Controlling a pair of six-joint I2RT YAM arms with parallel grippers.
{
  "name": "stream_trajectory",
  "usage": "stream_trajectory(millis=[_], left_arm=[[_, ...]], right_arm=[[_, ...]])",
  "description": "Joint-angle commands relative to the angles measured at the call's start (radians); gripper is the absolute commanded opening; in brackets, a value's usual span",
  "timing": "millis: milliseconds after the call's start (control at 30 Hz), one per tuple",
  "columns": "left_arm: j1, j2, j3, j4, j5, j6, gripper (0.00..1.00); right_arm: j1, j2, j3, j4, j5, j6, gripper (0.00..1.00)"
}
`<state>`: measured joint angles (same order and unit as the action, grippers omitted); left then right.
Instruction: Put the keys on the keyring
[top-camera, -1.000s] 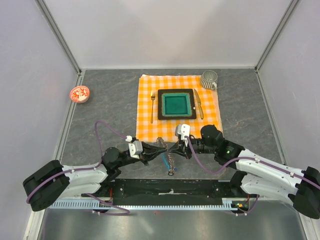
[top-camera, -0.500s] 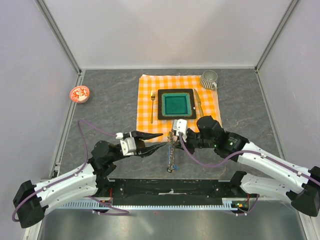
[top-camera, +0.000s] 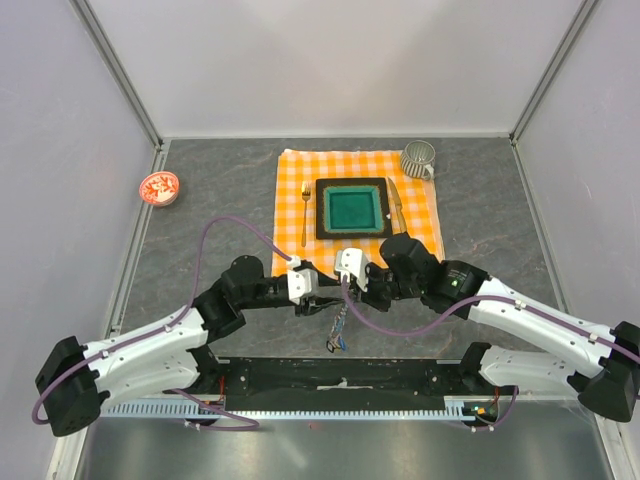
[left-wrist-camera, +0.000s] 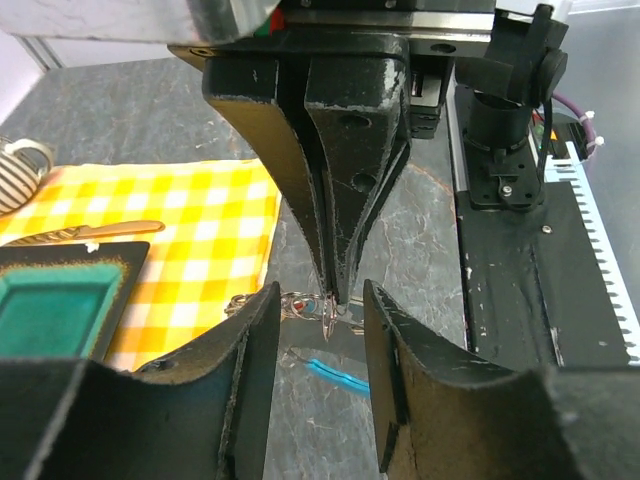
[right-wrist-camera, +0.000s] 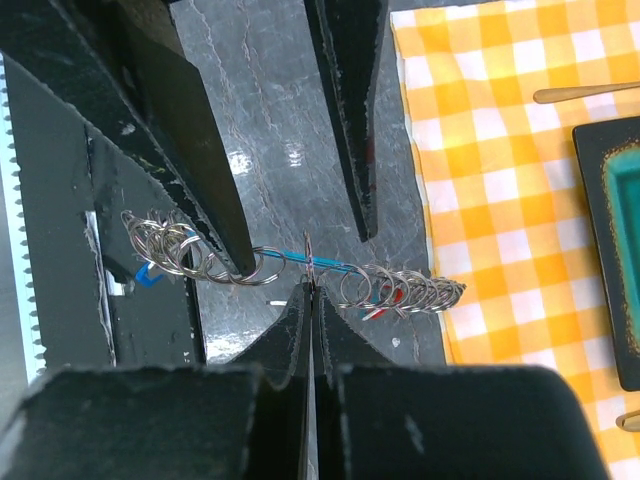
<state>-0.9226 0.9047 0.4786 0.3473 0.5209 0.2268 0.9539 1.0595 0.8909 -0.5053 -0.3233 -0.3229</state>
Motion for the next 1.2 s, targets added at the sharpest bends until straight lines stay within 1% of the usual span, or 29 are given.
stream_trajectory(millis=[0,433,467,533,567,633,667,700,733,833,933,1000,1033,1067,1133,1167], left_arm=[[-0.004,0.026,0.04,-0.005,0.044,0.043,0.44],[-0.004,0.123,0.049,0.045,0.082,0.025,0.33],[-0.002,0.128,0.051,0.045,0.083,0.025,0.3],[-0.002,0.134,0.058,0.042,0.087,0.023,0.27],[-0.004,0.14,0.061,0.041,0.088,0.022,0.22],[-0.002,0.146,0.071,0.036,0.093,0.025,0.2],[-0.002,0.149,0.074,0.035,0.096,0.023,0.14],[-0.002,0.151,0.077,0.035,0.099,0.023,0.12],[-0.002,0.152,0.08,0.035,0.099,0.022,0.02],[-0.002,0.149,0.081,0.035,0.111,0.017,0.02],[-0.002,0.14,0.066,0.073,0.111,-0.007,0.02],[-0.002,0.132,0.04,0.13,0.102,-0.021,0.02],[-0.002,0.129,0.029,0.146,0.085,-0.036,0.02],[-0.002,0.125,0.019,0.162,0.074,-0.044,0.02],[-0.002,0.112,-0.024,0.237,0.041,-0.072,0.02],[-0.002,0.109,-0.043,0.264,0.03,-0.081,0.02]], right_arm=[[0.011,-0.009,0.048,0.027,0.01,-0.027,0.0],[0.019,-0.029,0.028,0.045,0.017,-0.028,0.0],[0.019,-0.033,0.026,0.045,0.017,-0.028,0.0],[0.019,-0.036,0.022,0.048,0.017,-0.028,0.0],[0.019,-0.038,0.022,0.048,0.017,-0.028,0.0],[0.02,-0.038,0.02,0.051,0.017,-0.027,0.0],[0.022,-0.039,0.019,0.054,0.015,-0.027,0.0],[0.022,-0.041,0.016,0.056,0.013,-0.025,0.0],[0.022,-0.043,0.014,0.057,0.012,-0.024,0.0],[0.026,-0.052,0.005,0.059,0.009,-0.016,0.0],[0.028,-0.072,-0.006,0.07,0.013,0.005,0.01],[0.028,-0.088,-0.024,0.099,0.012,0.036,0.02],[0.028,-0.111,-0.035,0.115,0.013,0.053,0.05],[0.028,-0.124,-0.059,0.148,0.016,0.067,0.1],[0.028,-0.162,-0.089,0.18,0.044,0.117,0.28],[0.028,-0.176,-0.121,0.212,0.061,0.136,0.29]])
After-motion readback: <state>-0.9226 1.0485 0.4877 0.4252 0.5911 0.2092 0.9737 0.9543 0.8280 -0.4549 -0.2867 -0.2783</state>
